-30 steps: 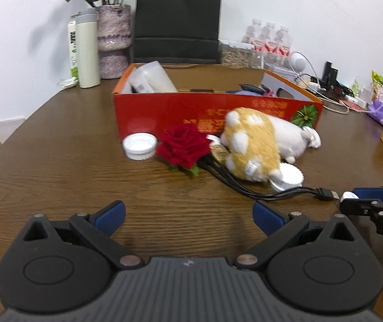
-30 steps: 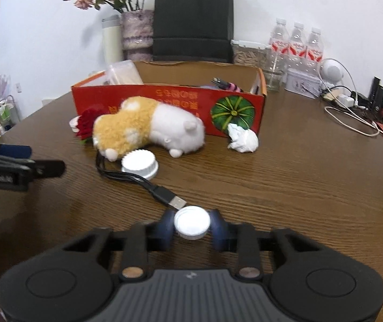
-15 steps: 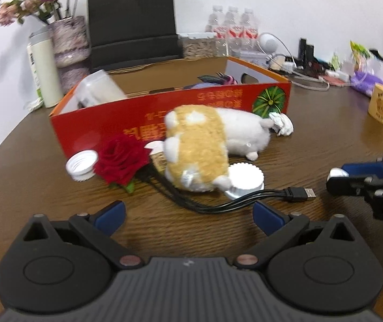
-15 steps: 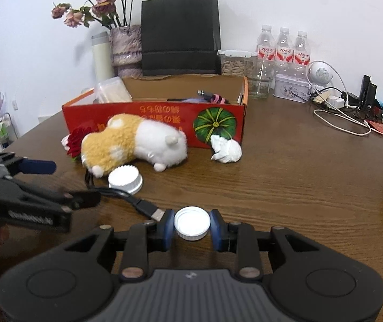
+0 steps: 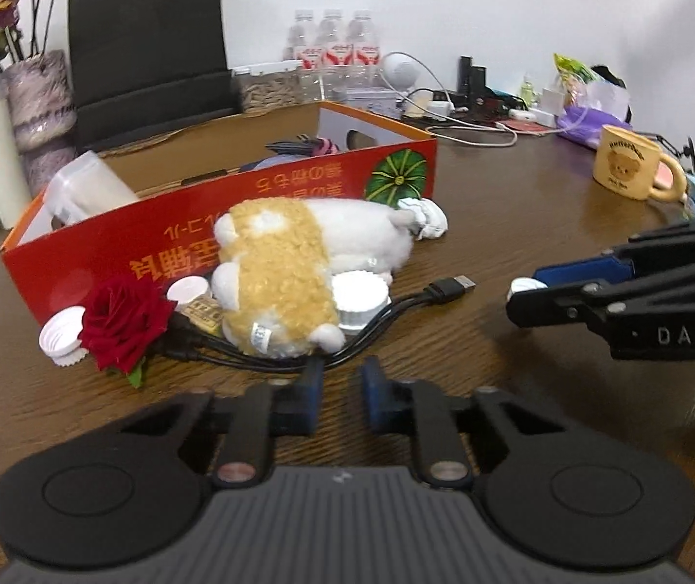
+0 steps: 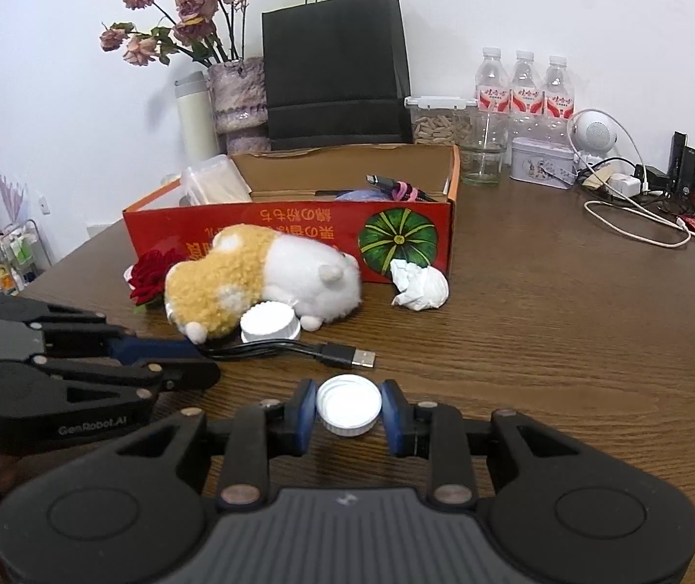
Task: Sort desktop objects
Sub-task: 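Hold the white cap in the right tool while the left tool grasps the black cable by the rose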
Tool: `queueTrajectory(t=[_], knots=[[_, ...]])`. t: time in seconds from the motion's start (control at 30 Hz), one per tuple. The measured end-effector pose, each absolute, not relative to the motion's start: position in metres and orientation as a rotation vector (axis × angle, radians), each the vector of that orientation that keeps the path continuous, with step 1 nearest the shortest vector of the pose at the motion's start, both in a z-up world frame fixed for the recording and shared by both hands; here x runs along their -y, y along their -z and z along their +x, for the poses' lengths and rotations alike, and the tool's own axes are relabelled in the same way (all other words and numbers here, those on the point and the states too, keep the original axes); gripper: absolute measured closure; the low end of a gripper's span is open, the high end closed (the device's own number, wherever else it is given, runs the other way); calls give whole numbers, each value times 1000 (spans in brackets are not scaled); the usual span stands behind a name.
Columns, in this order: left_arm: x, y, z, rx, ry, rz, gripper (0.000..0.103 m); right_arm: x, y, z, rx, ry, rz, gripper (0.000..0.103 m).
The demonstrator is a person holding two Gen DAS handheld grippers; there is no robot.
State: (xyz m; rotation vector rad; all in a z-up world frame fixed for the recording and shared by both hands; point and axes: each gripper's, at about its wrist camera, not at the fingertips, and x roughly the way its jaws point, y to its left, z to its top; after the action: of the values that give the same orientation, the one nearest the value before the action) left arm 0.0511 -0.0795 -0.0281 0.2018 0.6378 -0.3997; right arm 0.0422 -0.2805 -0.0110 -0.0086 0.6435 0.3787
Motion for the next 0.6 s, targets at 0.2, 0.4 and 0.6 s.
queueTrajectory(t=[0.2,0.4,0.6], knots=[[72,26,45,-634,360,192,92,284,11,42,-647,-363,-6,76],[37,13,55,-603,195,50,62,288,12,44,-647,-346,-2,76],[24,12,81,-638,118,-29,54,281,12,49,-645,-363,-6,76]])
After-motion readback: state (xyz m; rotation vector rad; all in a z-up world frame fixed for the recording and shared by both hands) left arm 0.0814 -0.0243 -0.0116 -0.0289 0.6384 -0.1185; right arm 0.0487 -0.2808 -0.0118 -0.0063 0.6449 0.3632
